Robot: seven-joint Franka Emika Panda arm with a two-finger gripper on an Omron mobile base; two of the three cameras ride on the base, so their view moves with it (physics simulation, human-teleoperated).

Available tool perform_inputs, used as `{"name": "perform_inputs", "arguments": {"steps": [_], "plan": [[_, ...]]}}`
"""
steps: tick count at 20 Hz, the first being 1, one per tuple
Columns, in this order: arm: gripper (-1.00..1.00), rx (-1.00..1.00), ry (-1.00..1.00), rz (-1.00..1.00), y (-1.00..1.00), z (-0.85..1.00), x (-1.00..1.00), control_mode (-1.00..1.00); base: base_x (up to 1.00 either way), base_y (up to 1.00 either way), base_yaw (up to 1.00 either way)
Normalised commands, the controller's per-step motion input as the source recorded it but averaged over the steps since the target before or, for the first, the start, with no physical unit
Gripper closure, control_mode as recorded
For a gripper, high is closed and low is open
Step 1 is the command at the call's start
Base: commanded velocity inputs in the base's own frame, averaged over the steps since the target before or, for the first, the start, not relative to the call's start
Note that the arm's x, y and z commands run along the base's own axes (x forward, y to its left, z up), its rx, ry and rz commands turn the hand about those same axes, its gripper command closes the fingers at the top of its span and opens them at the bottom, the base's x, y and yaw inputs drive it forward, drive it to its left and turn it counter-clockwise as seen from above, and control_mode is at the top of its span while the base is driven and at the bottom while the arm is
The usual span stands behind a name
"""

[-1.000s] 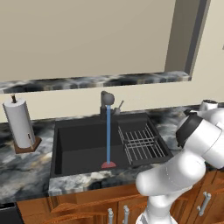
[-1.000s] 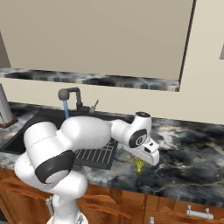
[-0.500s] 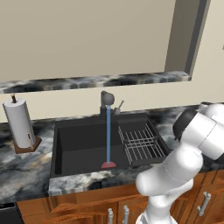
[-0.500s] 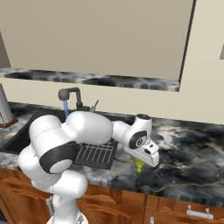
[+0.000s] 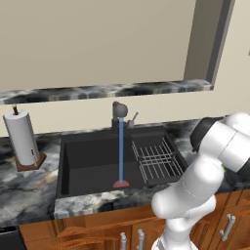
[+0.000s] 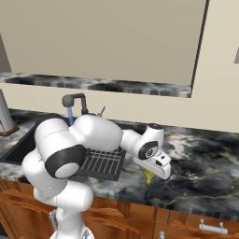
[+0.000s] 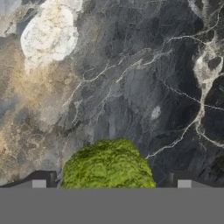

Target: Turn on the sink faucet. Then move the broccoli from the counter to the sink. Turn off the sink. Move the vegetable from the sink to the pot next to the stove. Finally move the pot to the rear left burner.

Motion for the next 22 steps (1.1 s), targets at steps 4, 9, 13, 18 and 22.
{"name": "perform_inputs", "arguments": {"steps": [4,9,13,18,22], "plan": [[1.00,0.01,0.00,0.00,0.00,-0.17,0.00,-1.00,0.00,0.00,0.00],[1.00,0.00,0.00,0.00,0.04,-0.12,0.00,-1.00,0.00,0.00,0.00],[1.00,0.01,0.00,-0.02,0.18,0.00,0.00,-1.00,0.00,0.00,0.00],[1.00,0.01,0.00,-0.05,0.30,0.05,-0.03,-1.00,0.00,0.00,0.00],[1.00,0.00,0.00,-0.02,0.47,0.26,-0.05,-1.00,0.00,0.00,0.00]]}}
